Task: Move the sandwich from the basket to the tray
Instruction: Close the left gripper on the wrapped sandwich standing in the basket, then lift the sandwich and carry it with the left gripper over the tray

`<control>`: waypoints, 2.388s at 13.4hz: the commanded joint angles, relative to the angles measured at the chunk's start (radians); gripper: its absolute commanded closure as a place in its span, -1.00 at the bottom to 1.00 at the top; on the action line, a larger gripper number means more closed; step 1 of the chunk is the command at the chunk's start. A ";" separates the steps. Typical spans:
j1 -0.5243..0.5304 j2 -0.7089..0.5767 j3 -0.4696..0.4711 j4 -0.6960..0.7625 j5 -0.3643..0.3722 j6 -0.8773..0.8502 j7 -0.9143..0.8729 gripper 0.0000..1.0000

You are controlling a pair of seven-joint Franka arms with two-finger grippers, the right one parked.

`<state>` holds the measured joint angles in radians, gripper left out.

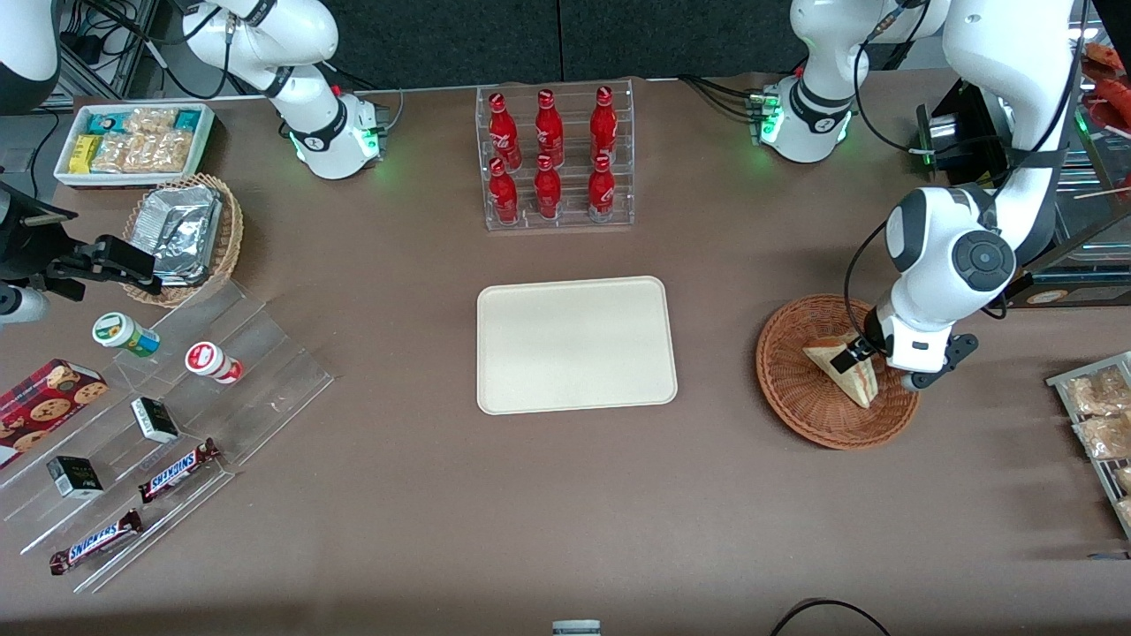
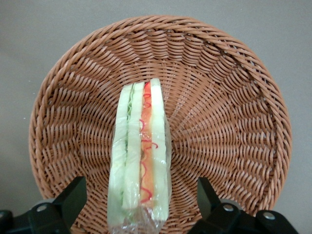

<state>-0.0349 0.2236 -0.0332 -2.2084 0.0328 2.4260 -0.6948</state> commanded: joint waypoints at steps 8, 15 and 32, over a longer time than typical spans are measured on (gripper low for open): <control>-0.003 0.053 -0.002 0.001 0.021 -0.031 -0.080 0.56; -0.028 -0.015 -0.033 0.168 0.027 -0.391 -0.043 1.00; -0.180 0.123 -0.408 0.377 0.034 -0.397 -0.138 1.00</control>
<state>-0.2121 0.2740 -0.3965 -1.8784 0.0262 1.9960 -0.7598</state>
